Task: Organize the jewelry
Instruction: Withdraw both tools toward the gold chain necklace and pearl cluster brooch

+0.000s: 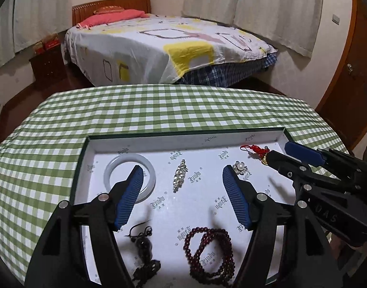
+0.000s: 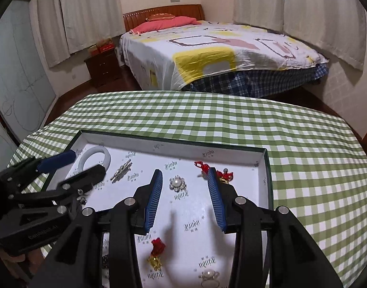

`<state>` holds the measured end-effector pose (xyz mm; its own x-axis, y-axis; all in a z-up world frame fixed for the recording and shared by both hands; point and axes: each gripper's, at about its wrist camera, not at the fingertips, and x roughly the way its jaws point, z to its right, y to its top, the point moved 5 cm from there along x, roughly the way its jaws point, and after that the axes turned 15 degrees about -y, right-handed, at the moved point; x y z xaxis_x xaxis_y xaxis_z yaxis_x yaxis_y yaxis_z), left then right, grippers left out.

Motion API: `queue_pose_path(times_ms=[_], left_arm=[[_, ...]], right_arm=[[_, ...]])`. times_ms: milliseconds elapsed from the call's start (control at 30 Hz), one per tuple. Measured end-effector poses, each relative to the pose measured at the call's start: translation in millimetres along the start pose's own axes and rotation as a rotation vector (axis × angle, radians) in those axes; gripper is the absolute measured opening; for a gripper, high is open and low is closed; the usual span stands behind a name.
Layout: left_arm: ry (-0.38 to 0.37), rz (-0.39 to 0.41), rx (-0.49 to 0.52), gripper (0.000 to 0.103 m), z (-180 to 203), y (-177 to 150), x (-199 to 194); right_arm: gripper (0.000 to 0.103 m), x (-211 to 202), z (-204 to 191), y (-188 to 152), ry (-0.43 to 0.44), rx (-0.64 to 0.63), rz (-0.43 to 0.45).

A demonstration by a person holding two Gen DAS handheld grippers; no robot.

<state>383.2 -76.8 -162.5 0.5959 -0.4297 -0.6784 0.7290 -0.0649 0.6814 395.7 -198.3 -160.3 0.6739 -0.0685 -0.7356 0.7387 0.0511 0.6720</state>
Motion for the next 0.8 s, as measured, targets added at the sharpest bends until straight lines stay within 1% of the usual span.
queue_pose_path(times_ms=[167, 233, 267, 467, 600, 800], left_arm=[[0.019, 0.025, 0.021, 0.067, 7, -11, -20], [0.027, 0.03, 0.029, 0.067, 11, -17, -27], [0.029, 0.032, 0.032, 0.067, 13, -21, -31], [0.035, 0.048, 0.042, 0.069, 28, -40, -53], [0.04, 0.063, 0.038, 0.072, 34, -49, -67], [0.052, 0.076, 0.031, 0.072, 39, -65, -84]], right_arm=[[0.041, -14, 2, -13, -0.019, 0.003, 0.013], [0.048, -22, 1, -21, -0.026, 0.005, 0.019], [0.049, -25, 2, -23, -0.03, 0.005, 0.022], [0.049, -52, 4, -41, -0.046, 0.008, 0.045], [0.049, -71, 7, -53, -0.05, 0.015, 0.061], [0.049, -89, 9, -72, -0.061, 0.013, 0.064]])
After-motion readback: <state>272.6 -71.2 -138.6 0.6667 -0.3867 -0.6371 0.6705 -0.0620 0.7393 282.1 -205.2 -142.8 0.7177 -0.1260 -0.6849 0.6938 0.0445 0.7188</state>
